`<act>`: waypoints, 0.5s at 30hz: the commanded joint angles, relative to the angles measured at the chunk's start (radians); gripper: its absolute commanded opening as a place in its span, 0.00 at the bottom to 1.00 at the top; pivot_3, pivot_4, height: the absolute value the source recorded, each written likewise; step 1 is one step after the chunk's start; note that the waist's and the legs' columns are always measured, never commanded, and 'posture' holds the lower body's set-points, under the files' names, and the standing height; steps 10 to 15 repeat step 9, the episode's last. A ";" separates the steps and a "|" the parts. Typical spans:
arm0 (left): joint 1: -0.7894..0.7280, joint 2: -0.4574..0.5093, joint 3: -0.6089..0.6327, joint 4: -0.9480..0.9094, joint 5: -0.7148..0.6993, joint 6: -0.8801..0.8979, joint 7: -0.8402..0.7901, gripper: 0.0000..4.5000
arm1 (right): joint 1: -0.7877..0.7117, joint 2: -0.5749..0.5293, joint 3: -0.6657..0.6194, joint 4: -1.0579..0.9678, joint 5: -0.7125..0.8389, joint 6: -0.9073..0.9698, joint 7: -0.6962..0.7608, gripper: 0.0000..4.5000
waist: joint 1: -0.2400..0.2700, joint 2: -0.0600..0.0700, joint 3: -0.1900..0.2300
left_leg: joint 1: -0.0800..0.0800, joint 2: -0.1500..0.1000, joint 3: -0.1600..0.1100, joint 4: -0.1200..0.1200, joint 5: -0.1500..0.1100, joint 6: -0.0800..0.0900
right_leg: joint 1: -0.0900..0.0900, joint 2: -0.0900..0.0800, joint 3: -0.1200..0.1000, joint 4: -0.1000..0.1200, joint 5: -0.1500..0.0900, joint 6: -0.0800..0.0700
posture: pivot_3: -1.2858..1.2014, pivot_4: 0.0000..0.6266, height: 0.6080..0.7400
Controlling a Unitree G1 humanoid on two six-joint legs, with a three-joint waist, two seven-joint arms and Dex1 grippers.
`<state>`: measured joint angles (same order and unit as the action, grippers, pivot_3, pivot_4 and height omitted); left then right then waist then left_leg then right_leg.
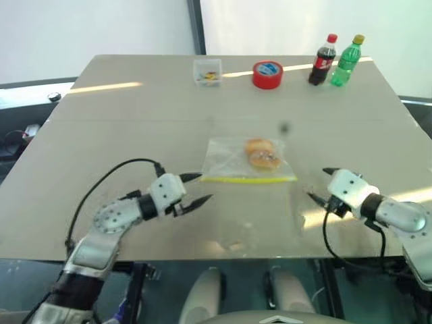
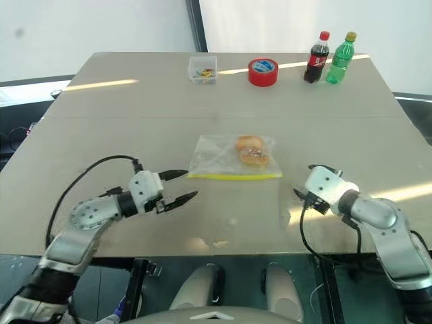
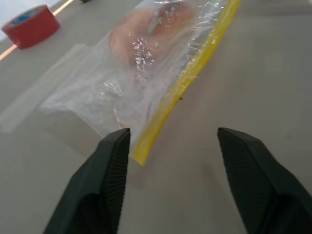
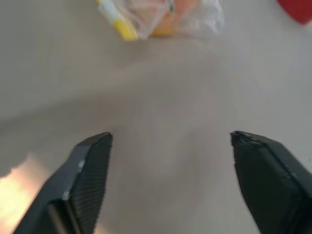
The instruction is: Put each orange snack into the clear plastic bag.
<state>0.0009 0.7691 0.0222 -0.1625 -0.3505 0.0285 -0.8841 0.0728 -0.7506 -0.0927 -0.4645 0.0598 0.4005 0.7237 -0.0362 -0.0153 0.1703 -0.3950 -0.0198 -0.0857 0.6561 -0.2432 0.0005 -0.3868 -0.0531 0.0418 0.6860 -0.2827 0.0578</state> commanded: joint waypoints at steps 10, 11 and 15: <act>0.097 0.124 0.309 -0.097 -0.193 0.254 -0.063 0.98 | 0.169 -0.038 -0.399 -0.195 0.363 0.174 0.139 1.00 | 0.006 0.001 0.000 | 0.006 0.001 -0.001 -0.003 0.000 0.001 | 0.009 0.000 -0.002 -0.008 0.000 0.000 | 0.52 0.24 1.00; 0.097 0.124 0.309 -0.097 -0.193 0.254 -0.063 0.98 | 0.169 -0.038 -0.399 -0.195 0.363 0.174 0.139 1.00 | 0.006 0.001 0.000 | 0.006 0.001 -0.001 -0.003 0.000 0.001 | 0.009 0.000 -0.002 -0.008 0.000 0.000 | 0.52 0.24 1.00; 0.097 0.124 0.309 -0.097 -0.193 0.254 -0.063 0.98 | 0.169 -0.038 -0.399 -0.195 0.363 0.174 0.139 1.00 | 0.006 0.001 0.000 | 0.006 0.001 -0.001 -0.003 0.000 0.001 | 0.009 0.000 -0.002 -0.008 0.000 0.000 | 0.52 0.24 1.00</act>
